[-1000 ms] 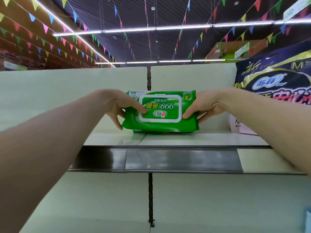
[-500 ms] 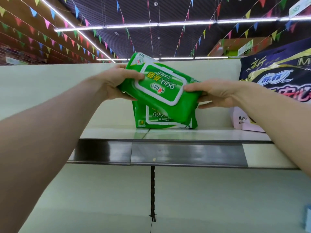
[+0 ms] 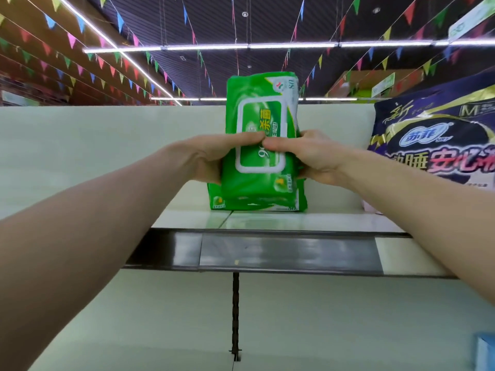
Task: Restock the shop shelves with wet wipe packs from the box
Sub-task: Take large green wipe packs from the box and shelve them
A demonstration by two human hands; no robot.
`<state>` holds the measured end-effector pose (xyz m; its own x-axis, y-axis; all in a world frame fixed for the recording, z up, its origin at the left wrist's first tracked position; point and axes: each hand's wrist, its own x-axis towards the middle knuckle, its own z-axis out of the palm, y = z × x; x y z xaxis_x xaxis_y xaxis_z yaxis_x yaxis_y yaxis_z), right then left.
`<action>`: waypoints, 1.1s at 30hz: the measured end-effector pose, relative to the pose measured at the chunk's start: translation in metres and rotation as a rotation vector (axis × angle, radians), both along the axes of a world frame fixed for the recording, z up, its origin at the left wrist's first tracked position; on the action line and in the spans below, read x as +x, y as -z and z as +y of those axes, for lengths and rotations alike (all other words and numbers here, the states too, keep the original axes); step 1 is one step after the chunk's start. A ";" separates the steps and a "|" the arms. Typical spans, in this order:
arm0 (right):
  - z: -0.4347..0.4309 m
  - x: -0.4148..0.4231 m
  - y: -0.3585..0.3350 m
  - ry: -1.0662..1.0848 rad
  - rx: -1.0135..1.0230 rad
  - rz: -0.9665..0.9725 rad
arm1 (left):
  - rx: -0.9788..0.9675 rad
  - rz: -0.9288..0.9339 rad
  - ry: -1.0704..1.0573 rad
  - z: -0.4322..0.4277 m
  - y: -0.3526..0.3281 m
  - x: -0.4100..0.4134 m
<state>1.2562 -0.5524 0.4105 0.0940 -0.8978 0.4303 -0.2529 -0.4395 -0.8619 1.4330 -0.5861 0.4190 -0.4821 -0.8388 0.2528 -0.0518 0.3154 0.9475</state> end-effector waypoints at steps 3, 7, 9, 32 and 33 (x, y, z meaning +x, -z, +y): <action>0.001 -0.001 -0.007 -0.051 0.017 -0.179 | -0.117 -0.084 0.059 -0.001 -0.004 0.007; -0.003 -0.021 -0.014 0.076 0.022 -0.238 | -0.301 -0.555 -0.159 0.006 -0.028 0.010; -0.004 -0.027 -0.008 0.158 0.102 -0.059 | -0.319 -0.764 -0.250 0.007 -0.031 0.004; -0.001 -0.019 0.005 0.302 0.078 0.471 | -0.174 -0.221 -0.572 0.005 0.004 0.014; 0.000 -0.020 0.005 0.302 0.073 0.468 | -0.170 -0.219 -0.576 0.003 0.005 0.015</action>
